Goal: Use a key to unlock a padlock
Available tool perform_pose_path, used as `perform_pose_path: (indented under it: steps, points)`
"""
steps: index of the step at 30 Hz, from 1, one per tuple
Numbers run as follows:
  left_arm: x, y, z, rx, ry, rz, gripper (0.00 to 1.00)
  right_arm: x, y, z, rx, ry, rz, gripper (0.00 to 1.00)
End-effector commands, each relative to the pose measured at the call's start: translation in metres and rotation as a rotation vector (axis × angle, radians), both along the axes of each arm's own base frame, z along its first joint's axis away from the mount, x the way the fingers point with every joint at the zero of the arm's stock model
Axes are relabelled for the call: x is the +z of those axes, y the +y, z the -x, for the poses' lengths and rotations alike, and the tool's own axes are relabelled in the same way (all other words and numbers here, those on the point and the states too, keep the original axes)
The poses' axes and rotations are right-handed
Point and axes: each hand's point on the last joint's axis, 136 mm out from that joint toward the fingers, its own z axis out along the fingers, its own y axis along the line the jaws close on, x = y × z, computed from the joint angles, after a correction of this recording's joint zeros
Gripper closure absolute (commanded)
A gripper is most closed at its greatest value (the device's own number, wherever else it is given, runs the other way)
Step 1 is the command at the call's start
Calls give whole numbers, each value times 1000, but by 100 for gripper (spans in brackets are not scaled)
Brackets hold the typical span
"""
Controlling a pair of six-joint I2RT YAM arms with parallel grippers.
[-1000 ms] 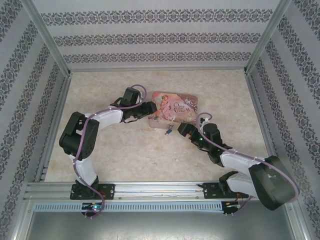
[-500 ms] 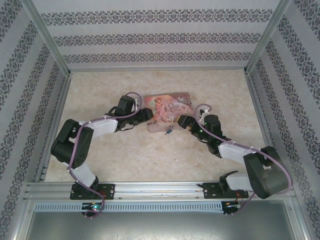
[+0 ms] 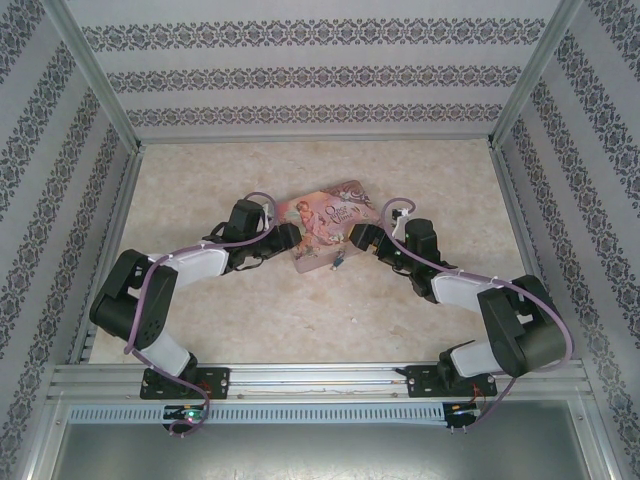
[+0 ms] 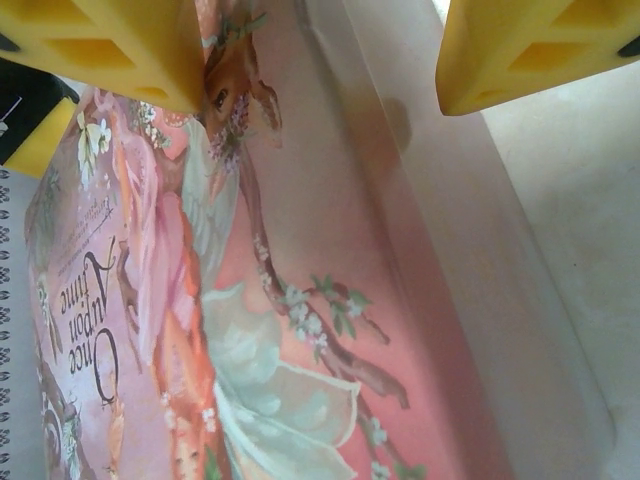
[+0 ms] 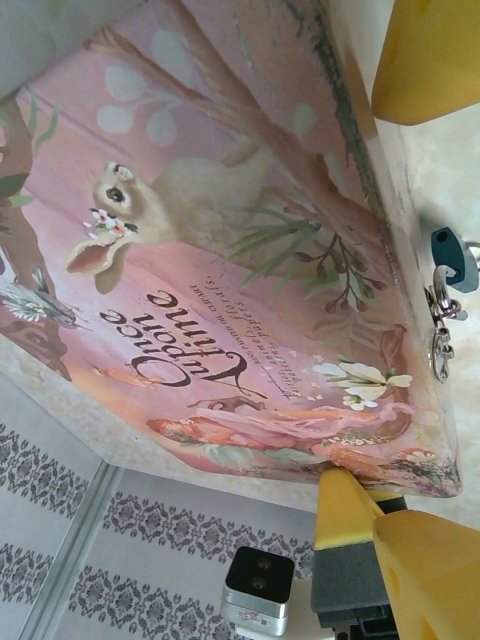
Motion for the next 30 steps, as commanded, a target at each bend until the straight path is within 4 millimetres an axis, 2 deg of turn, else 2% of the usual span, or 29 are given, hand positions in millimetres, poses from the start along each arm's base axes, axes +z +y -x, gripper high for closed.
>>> perform_pose_path:
  steps: [1, 6, 9, 11, 12, 17, 23, 30]
  points:
    - [-15, 16, 12, 38, 80, -52, 39, 8, -4, 1, 2, -45, 0, 2]
    - [15, 15, 6, 39, 26, -38, 39, 4, -15, 10, -18, -42, 6, 2]
    - [40, 21, 3, 54, -20, -65, 39, 4, -21, 16, -26, -50, 14, 2]
    - [58, 24, 3, 57, -53, -83, 39, 10, -22, 18, -18, -76, 19, 4]
    - [66, 25, 3, 58, -67, -86, 39, 2, -25, 25, -13, -61, 30, 4]
    - [106, 19, 4, 35, -132, -40, 40, 5, -27, 34, 1, -95, 43, 6]
    - [124, -7, 9, -44, -142, 30, 41, 5, -24, 41, 36, -127, 44, 9]
    - [130, -41, 10, -153, -117, 103, 45, 3, -13, 49, 103, -148, 48, 12]
